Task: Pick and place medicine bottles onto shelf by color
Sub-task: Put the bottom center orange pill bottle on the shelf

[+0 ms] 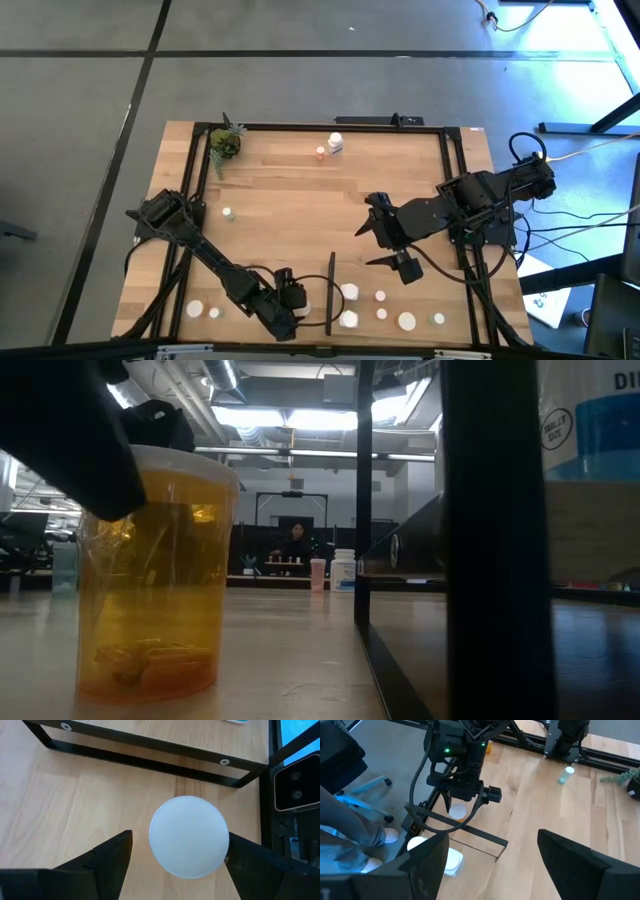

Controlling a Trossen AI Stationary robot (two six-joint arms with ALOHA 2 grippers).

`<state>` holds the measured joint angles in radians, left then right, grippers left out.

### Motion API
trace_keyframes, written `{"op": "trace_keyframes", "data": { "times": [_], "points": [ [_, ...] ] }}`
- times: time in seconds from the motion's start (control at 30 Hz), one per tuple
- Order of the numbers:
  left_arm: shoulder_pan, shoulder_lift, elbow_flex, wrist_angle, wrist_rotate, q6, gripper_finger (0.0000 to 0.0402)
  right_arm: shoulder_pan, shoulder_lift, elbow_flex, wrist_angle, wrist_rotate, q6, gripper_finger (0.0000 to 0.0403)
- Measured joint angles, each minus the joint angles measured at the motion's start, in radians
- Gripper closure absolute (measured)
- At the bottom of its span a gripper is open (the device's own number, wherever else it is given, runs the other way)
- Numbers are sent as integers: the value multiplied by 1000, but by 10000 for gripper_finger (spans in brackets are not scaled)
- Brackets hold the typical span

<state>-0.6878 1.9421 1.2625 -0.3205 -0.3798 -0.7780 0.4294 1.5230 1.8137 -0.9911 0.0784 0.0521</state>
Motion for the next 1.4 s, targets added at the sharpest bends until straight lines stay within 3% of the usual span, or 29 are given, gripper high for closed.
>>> {"op": "trace_keyframes", "data": {
  "times": [0.2, 0.63, 1.4],
  "points": [
    [3, 0, 0, 0, 0, 2, 127, 0, 0, 0, 0, 13, 0, 97],
    [3, -2, 1, -19, 0, 1, 216, -14, 0, 0, 0, 33, 26, 97],
    [65, -133, 3, -276, 47, -6, 222, -15, 0, 0, 3, 34, 30, 97]
  ]
}}
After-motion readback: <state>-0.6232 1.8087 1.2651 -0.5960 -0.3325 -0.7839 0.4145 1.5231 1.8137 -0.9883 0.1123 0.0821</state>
